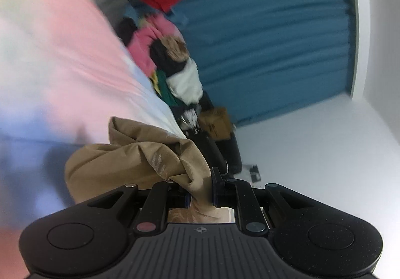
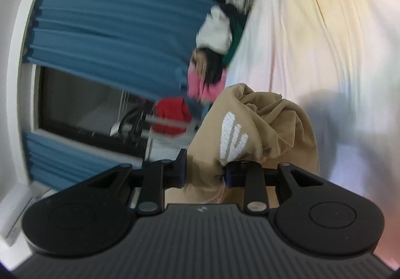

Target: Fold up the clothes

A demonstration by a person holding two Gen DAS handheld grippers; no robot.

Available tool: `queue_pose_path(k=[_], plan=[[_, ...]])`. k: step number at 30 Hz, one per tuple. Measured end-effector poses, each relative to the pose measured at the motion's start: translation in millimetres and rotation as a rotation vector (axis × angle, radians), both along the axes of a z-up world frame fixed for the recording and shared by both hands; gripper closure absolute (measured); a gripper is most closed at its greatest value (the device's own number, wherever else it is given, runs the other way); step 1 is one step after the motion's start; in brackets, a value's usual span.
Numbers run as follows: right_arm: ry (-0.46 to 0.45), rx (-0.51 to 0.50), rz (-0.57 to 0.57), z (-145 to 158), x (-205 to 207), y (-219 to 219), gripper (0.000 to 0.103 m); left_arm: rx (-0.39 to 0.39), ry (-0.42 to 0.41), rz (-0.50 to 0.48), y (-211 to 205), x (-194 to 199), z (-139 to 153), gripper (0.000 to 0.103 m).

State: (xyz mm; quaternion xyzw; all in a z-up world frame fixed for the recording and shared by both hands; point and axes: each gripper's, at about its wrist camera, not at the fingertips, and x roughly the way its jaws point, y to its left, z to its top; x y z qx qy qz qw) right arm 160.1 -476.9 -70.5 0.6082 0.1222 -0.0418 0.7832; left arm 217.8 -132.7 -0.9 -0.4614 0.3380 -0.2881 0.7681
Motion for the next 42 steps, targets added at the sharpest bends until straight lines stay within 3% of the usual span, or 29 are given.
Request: queue_pose_path(k=[6, 10, 14, 20, 22, 24, 25, 27, 29, 33, 36, 39, 40, 41, 42], plan=[[0.006, -0.151, -0.074, 9.5, 37.2, -75.0, 0.072, 0.091, -0.063, -0.071, -102.9, 68.0, -1.6, 0.087], [0.029, -0.197, -0.095, -25.4, 44.2, -95.2, 0.072, 0.207, -0.135, -0.129, -139.9, 88.7, -33.5, 0.087], [0.126, -0.237, -0.078, -84.2, 36.3, -84.1, 0.072, 0.338, -0.101, -0.198, -141.2, 88.2, -91.0, 0.087], [0.226, -0.162, -0.087, -137.5, -4.1, -61.1, 0.072, 0.409, -0.062, -0.293, -116.4, 59.8, -148.5, 0.086], [0.273, -0.158, -0.067, -145.6, -14.8, -53.7, 0.071, 0.463, -0.051, -0.31, -112.1, 52.6, -158.7, 0.081], [0.303, -0.145, -0.053, -150.7, -18.9, -50.3, 0.067, 0.546, -0.08, -0.316, -114.4, 51.0, -162.8, 0.068], [0.316, -0.137, -0.047, -150.8, -19.3, -49.7, 0.066, 0.579, -0.099, -0.318, -116.4, 49.6, -161.4, 0.063], [0.36, -0.135, -0.036, -139.8, -22.7, -47.9, 0.064, 0.64, -0.112, -0.331, -121.0, 45.0, -152.7, 0.04], [0.403, -0.137, -0.025, -127.9, -26.7, -45.7, 0.062, 0.685, -0.13, -0.347, -123.0, 32.6, -135.4, 0.029], [0.461, -0.2, -0.006, -88.3, -45.7, -34.8, 0.062, 0.743, -0.245, -0.36, -125.1, -3.8, -79.1, 0.013], [0.424, -0.299, 0.017, -45.5, -62.2, -23.6, 0.062, 0.772, -0.332, -0.357, -123.8, -33.7, -33.7, 0.0], [0.383, -0.419, 0.031, -2.1, -85.1, -7.2, 0.06, 0.79, -0.409, -0.322, -116.8, -65.1, 3.4, 0.0], [0.369, -0.465, 0.034, 11.9, -93.4, -0.9, 0.049, 0.795, -0.425, -0.31, -112.8, -74.7, 13.6, 0.0], [0.351, -0.509, 0.034, 25.4, -101.5, 5.3, 0.033, 0.804, -0.436, -0.295, -107.7, -85.3, 23.9, 0.0], [0.323, -0.549, 0.027, 37.4, -109.1, 10.7, 0.025, 0.814, -0.444, -0.277, -102.0, -96.9, 34.7, 0.0]])
